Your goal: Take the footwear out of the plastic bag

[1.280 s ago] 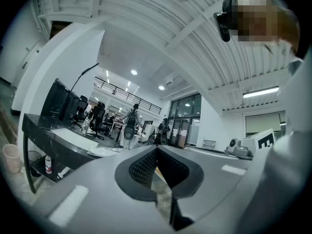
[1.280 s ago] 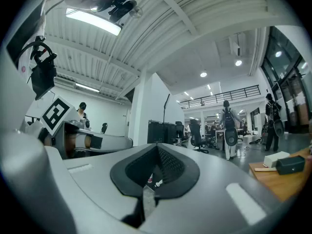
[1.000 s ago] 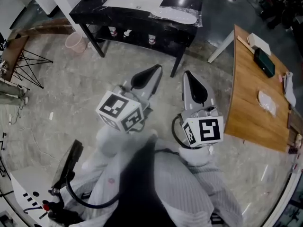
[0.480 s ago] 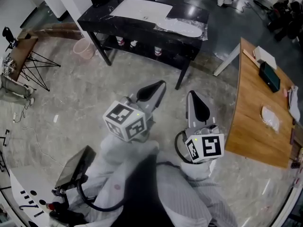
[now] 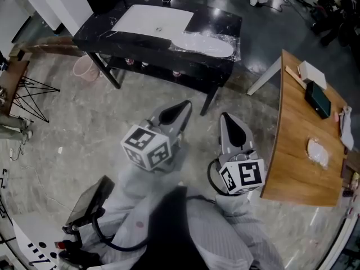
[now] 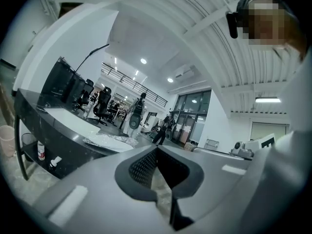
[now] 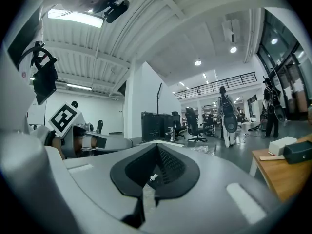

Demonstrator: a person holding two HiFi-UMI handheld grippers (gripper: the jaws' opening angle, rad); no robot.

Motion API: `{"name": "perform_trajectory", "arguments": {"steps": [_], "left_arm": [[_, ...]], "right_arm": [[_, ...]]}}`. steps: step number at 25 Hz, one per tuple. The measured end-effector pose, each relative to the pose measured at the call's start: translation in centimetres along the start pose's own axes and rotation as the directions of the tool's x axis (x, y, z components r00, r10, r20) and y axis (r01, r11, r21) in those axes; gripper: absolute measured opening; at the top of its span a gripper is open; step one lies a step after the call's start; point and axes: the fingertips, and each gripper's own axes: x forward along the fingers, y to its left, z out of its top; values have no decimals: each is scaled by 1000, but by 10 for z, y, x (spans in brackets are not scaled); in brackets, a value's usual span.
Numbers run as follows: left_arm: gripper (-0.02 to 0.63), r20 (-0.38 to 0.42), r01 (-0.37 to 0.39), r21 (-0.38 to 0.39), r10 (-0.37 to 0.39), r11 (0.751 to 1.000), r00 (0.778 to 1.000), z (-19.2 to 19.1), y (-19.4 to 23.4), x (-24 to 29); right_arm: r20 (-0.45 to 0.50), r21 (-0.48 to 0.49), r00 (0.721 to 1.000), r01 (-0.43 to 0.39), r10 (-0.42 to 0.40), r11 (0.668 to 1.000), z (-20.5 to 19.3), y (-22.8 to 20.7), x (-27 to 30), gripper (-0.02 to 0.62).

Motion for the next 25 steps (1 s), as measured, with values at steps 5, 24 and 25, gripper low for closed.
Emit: {"name": "perform_trajectory", "arguments": {"steps": [5, 24, 25], "left_arm": [[0, -29, 7, -20, -8, 1000, 1000, 24, 65, 67], [22, -208, -45, -270, -13, 962, 978, 38, 247, 228], [37, -209, -62, -285, 1, 957, 978, 38, 255, 231]], "right_arm": [[-3, 6, 999, 41, -41, 999, 7, -48, 83, 14], [-263, 468, 963, 83, 49, 880, -61, -271, 238, 57], [-289, 495, 953, 66, 92, 866, -70, -279, 243, 57]]}}
